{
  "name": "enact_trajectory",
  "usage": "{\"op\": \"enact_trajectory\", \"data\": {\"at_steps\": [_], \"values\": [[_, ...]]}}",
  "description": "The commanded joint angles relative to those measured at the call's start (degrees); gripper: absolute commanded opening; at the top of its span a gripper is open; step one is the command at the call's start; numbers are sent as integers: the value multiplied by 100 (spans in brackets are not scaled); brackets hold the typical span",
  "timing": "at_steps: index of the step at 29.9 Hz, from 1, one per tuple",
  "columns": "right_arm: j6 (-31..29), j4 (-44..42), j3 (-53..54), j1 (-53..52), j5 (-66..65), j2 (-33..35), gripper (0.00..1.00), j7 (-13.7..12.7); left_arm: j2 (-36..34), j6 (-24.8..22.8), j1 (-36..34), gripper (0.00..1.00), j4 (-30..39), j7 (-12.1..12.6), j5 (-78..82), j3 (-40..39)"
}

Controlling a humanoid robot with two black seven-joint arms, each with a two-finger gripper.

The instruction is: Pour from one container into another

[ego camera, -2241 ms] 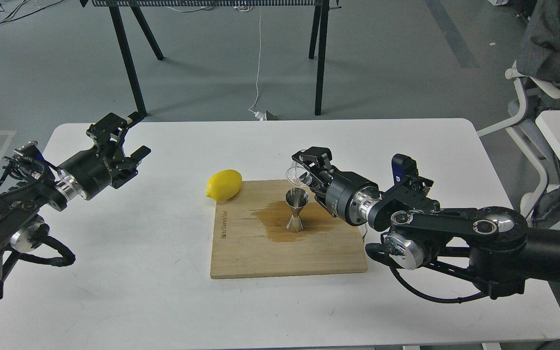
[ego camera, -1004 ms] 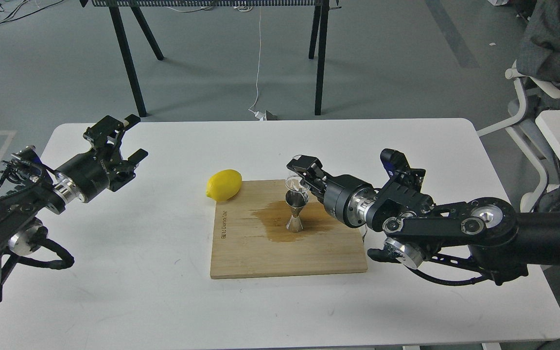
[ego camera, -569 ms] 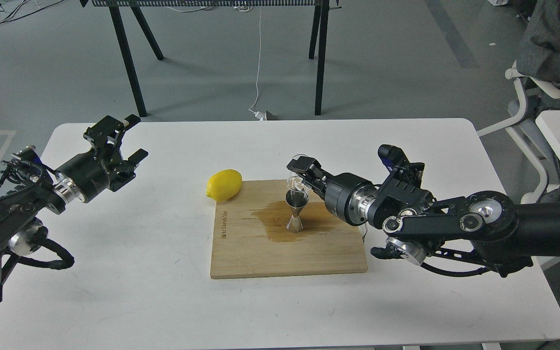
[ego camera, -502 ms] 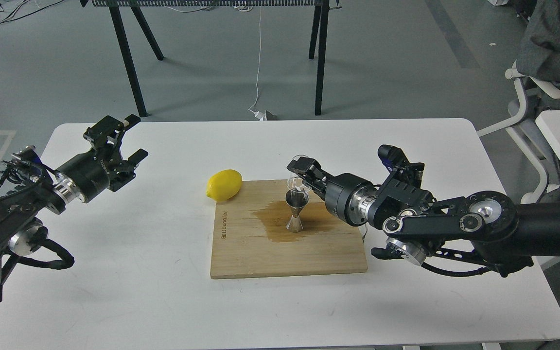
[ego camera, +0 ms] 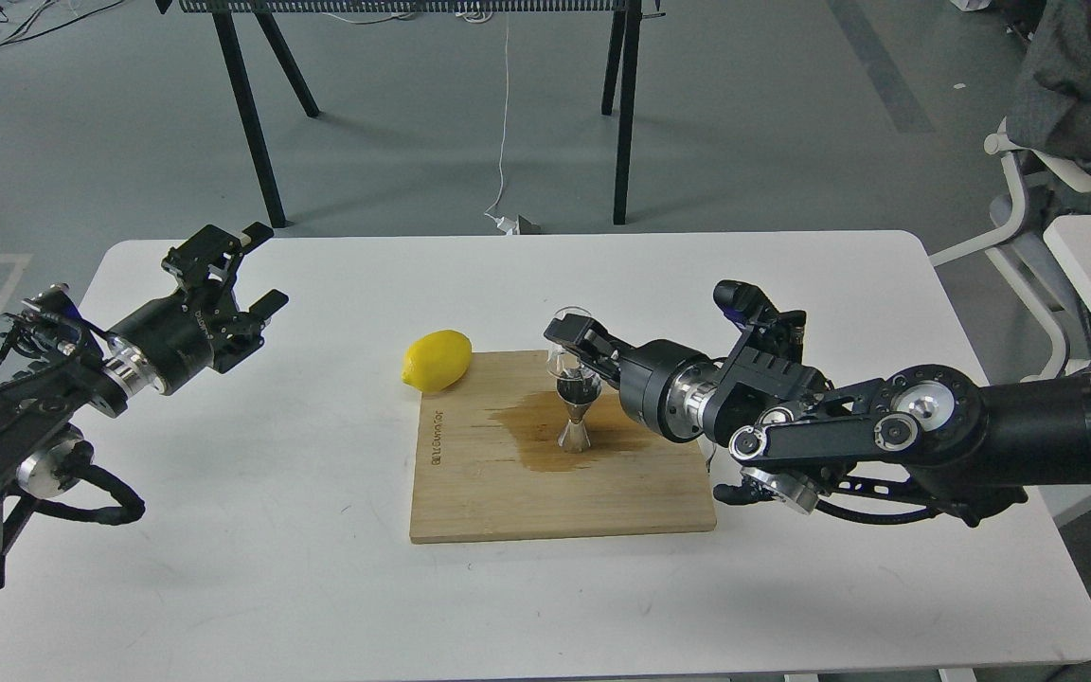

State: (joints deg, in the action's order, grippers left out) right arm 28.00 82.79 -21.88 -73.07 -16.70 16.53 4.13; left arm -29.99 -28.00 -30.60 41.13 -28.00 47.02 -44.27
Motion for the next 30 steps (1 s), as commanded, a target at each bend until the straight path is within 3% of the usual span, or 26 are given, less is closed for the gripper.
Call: {"op": "enact_trajectory", "data": {"at_steps": [1, 30], "values": [[0, 0, -45, -49, -9, -1, 46, 0, -6, 0, 2, 98, 0, 0, 0, 6], [0, 0, -853, -656, -211, -229, 47, 0, 2, 0, 2, 98, 0, 0, -26, -3]]}}
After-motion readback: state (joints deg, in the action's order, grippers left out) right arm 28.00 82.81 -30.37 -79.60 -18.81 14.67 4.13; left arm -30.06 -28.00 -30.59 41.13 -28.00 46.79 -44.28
